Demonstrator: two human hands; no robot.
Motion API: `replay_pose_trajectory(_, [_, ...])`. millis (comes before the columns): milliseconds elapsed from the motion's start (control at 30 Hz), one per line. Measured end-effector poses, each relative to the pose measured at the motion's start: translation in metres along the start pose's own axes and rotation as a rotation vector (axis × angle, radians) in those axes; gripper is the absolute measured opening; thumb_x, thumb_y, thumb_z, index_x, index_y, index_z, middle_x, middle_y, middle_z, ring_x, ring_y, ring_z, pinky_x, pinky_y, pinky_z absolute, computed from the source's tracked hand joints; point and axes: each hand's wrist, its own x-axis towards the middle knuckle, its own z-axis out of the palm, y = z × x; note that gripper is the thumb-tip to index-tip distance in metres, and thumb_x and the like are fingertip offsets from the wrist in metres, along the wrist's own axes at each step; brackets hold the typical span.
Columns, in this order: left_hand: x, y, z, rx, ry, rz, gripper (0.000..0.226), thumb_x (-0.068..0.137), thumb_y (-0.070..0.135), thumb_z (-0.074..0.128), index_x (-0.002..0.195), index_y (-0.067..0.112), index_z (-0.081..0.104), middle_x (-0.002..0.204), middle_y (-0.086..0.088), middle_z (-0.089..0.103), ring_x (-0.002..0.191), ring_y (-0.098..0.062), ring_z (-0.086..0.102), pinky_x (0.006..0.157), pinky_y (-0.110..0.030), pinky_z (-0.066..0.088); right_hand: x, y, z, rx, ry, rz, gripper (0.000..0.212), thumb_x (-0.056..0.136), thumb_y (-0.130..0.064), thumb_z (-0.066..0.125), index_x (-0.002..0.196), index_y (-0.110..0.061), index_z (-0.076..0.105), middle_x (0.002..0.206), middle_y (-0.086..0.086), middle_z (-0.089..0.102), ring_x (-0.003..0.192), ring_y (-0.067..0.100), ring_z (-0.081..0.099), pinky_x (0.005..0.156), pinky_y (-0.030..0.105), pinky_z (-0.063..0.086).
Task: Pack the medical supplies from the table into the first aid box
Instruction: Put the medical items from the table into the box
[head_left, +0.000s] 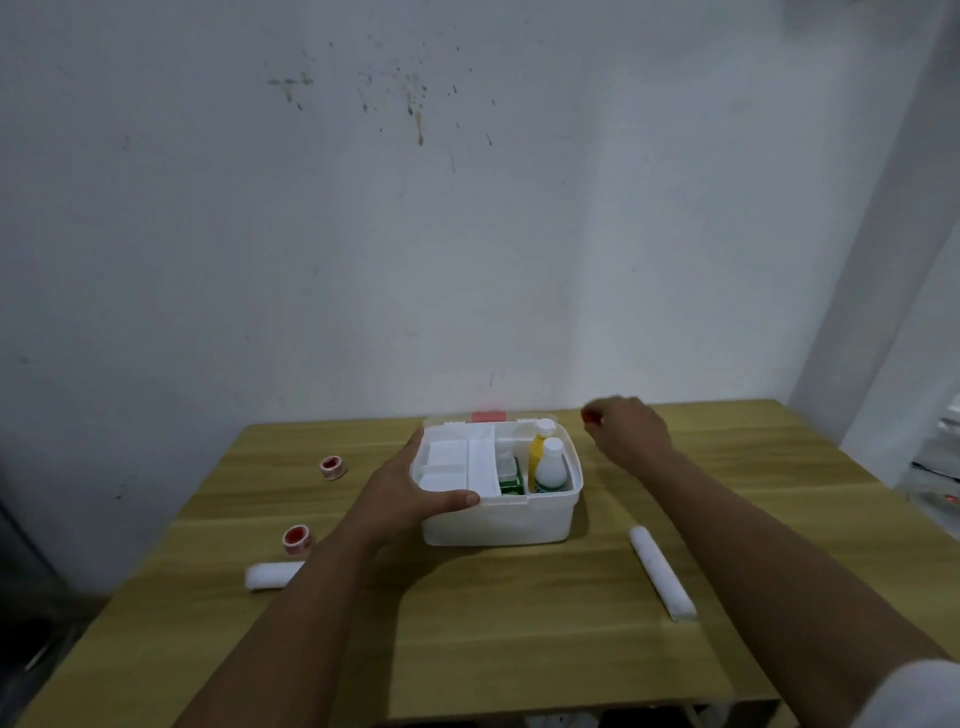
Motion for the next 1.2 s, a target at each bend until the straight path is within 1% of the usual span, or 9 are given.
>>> replay_pose_trajectory(133, [0.001,0.000,0.000,0.006,0.002,0.007,0.080,0.055,0.062,0.091,0.121,0.065,0.045,0.122,0.034,0.058,0.112,0.007,0.054,0.078,-0.017,0.048,0.008,-0.035,-0.052,0.596,0.106,0.027,0.015,0.084,-0.025,0.076,0.098,-0.023,0.080,0.099,-0.009,0.078,0.096,0.011,0.073,0.090,0.031,0.056])
replay_pose_trajectory(233, [0.002,-0.002,0.000,0.008,-0.010,0.011,0.087,0.055,0.064,0.090,0.130,0.058,0.045,0.128,0.027,0.059,0.117,-0.004,0.056,0.082,-0.022,0.050,0.006,-0.069,-0.081,0.778,0.006,-0.039,0.018,0.082,-0.019,0.080,0.099,-0.015,0.081,0.094,-0.002,0.079,0.088,0.019,0.076,0.079,0.037,0.064])
replay_pose_trajectory(300, [0.003,-0.002,0.001,0.024,-0.025,0.003,0.094,0.054,0.068,0.087,0.134,0.053,0.042,0.132,0.021,0.057,0.120,-0.010,0.054,0.080,-0.022,0.050,0.000,-0.087,-0.086,0.692,-0.096,-0.114,0.017,0.081,-0.015,0.081,0.098,-0.012,0.081,0.092,0.001,0.079,0.085,0.018,0.076,0.074,0.034,0.063])
replay_pose_trajectory(400, [0.005,-0.003,0.001,0.044,-0.037,-0.004,0.096,0.053,0.070,0.085,0.135,0.053,0.037,0.134,0.018,0.053,0.121,-0.013,0.051,0.078,-0.022,0.049,-0.008,-0.101,-0.078,0.437,-0.252,-0.218,0.020,0.081,-0.016,0.083,0.100,-0.013,0.082,0.094,-0.002,0.079,0.088,0.010,0.074,0.080,0.026,0.059])
replay_pose_trajectory(533, [0.007,-0.005,0.001,0.049,-0.027,-0.007,0.093,0.056,0.067,0.086,0.133,0.054,0.036,0.132,0.017,0.054,0.121,-0.015,0.051,0.077,-0.024,0.050,-0.018,-0.106,-0.058,0.099,-0.362,-0.292,0.017,0.083,-0.017,0.080,0.099,-0.014,0.082,0.093,0.000,0.078,0.086,0.016,0.071,0.081,0.033,0.062])
replay_pose_trajectory(800, [0.009,-0.010,0.003,0.070,-0.023,-0.020,0.114,0.046,0.078,0.082,0.145,0.050,0.032,0.133,0.018,0.049,0.120,-0.014,0.047,0.082,-0.027,0.050,-0.027,-0.112,-0.044,-0.240,-0.290,-0.295,0.014,0.087,-0.010,0.071,0.097,-0.019,0.074,0.095,0.000,0.072,0.095,0.023,0.064,0.095,0.048,0.039])
replay_pose_trajectory(933, [0.008,-0.010,0.004,0.057,-0.028,-0.008,0.092,0.061,0.060,0.089,0.135,0.051,0.035,0.130,0.017,0.052,0.119,-0.015,0.050,0.074,-0.019,0.048,-0.029,-0.119,-0.046,-0.347,-0.310,-0.336,0.015,0.087,-0.003,0.068,0.090,-0.017,0.064,0.092,0.003,0.066,0.092,0.027,0.064,0.100,0.052,0.033])
replay_pose_trajectory(1100, [0.009,-0.012,0.003,0.075,-0.029,0.003,0.104,0.049,0.072,0.083,0.140,0.045,0.040,0.135,0.012,0.056,0.122,-0.017,0.052,0.082,-0.027,0.052,-0.037,-0.124,-0.029,-0.477,-0.367,-0.382,0.017,0.086,-0.005,0.071,0.079,-0.017,0.060,0.089,0.001,0.065,0.090,0.025,0.064,0.107,0.057,0.031])
replay_pose_trajectory(1200, [0.012,-0.011,0.003,0.078,-0.045,0.000,0.093,0.055,0.066,0.087,0.133,0.052,0.039,0.127,0.020,0.055,0.118,-0.015,0.051,0.077,-0.023,0.050,-0.039,-0.123,-0.025,-0.499,-0.361,-0.410,0.015,0.086,-0.014,0.073,0.081,-0.018,0.059,0.093,0.000,0.069,0.092,0.024,0.066,0.106,0.057,0.030])
